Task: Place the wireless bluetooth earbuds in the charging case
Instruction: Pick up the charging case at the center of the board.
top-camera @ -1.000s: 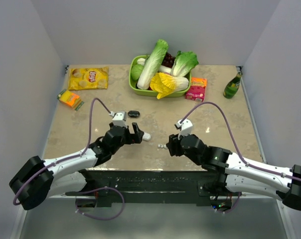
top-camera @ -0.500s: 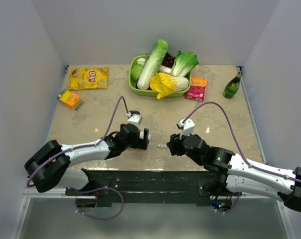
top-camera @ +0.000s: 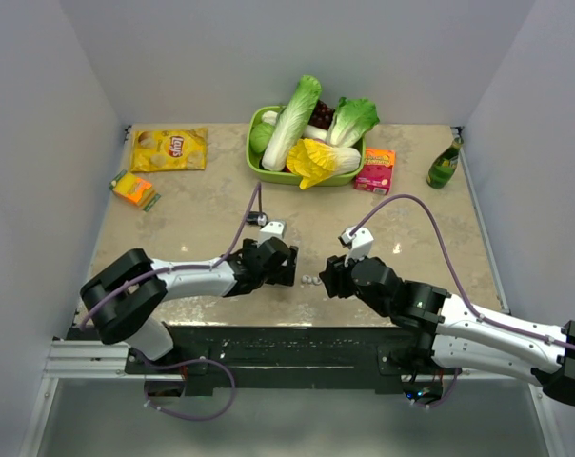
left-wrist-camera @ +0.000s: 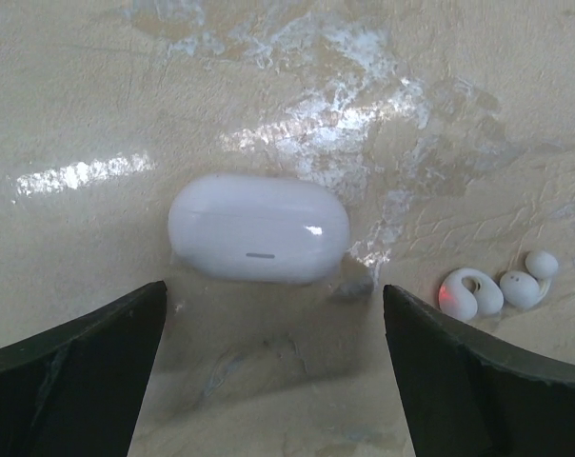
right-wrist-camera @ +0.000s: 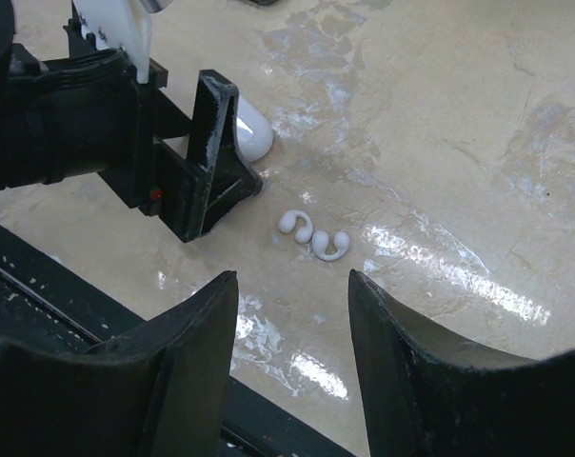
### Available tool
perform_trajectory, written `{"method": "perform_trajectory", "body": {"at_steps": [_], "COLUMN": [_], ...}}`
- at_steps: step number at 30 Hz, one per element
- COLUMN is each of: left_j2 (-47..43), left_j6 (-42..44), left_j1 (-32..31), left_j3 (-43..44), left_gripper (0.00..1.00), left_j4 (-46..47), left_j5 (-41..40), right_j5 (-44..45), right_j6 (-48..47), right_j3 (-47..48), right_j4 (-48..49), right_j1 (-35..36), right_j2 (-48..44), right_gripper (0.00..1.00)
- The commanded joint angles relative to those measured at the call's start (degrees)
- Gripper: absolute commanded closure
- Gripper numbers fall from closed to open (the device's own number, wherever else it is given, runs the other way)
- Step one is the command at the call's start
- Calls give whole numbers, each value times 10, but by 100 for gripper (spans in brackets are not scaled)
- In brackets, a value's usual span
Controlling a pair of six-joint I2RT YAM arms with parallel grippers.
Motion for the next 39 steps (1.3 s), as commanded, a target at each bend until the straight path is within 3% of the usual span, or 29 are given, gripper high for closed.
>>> {"method": "perform_trajectory", "body": {"at_steps": [1,14,21,31,39], "left_j2": [41,84,91,109,103], "left_j6": [-26,-9,20,48,64], "left_j1": [-7,-12,-12,-12,-12], "left_j3": [47,71,75,81,76], "left_gripper": [1,6,7,17,16], "left_j4": [-47,-117,-106,-97,-101], "left_j5": [-32,-75,-65,-47,-44], "right_j5": [21,24,25,29,31], "right_j6": [-2,-6,-4,-2,-3], "right_j3": [22,23,23,22,21], "right_j4": [5,5,5,2,2], "right_j1": [-1,0,0,0,0], "right_j2": [-8,-2,1,1,5], "right_gripper": [47,47,47,47,47]}}
